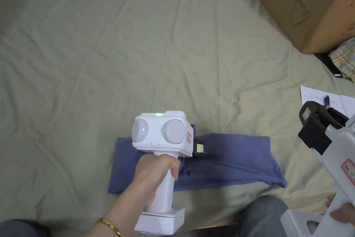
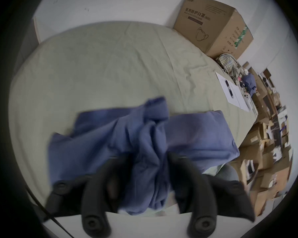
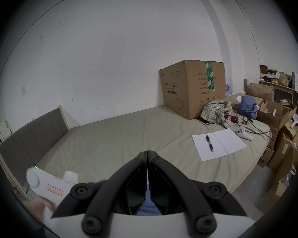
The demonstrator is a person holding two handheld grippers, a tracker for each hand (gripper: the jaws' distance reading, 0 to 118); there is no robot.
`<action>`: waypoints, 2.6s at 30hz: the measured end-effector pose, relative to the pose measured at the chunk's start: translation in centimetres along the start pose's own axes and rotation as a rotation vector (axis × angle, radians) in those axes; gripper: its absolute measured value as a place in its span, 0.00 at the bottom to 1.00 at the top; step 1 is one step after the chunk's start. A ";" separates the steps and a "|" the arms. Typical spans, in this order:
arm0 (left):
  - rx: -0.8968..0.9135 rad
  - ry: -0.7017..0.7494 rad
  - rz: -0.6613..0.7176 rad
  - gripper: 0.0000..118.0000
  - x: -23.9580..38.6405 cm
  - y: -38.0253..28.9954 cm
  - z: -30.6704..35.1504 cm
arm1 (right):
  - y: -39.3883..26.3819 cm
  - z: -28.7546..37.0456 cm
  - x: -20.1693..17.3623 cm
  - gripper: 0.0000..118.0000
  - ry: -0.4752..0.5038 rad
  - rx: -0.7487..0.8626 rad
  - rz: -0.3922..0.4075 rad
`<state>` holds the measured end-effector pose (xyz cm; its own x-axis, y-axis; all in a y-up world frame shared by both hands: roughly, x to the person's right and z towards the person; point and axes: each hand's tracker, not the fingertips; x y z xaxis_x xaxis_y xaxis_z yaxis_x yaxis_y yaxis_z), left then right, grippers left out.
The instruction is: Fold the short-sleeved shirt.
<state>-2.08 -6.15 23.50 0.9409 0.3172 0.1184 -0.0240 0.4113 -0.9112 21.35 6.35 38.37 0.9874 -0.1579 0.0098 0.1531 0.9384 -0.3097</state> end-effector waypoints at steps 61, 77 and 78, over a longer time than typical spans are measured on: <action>0.176 -0.381 0.439 1.00 -26.4 -4.6 5.6 | -0.9 -1.6 -2.9 0.00 0.069 -0.097 0.047; 0.018 -0.338 0.514 0.16 -21.2 -3.9 3.3 | -1.1 -2.1 -2.8 0.00 0.048 -0.125 0.072; 0.013 -0.317 0.499 0.15 -19.3 -3.1 5.0 | -1.2 -2.3 -2.9 0.00 0.050 -0.128 0.077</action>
<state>-21.81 -9.32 26.02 0.6677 0.7143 -0.2094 -0.4442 0.1567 -0.8821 18.20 4.96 36.58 0.9923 -0.1052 -0.0648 0.0678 0.9019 -0.4266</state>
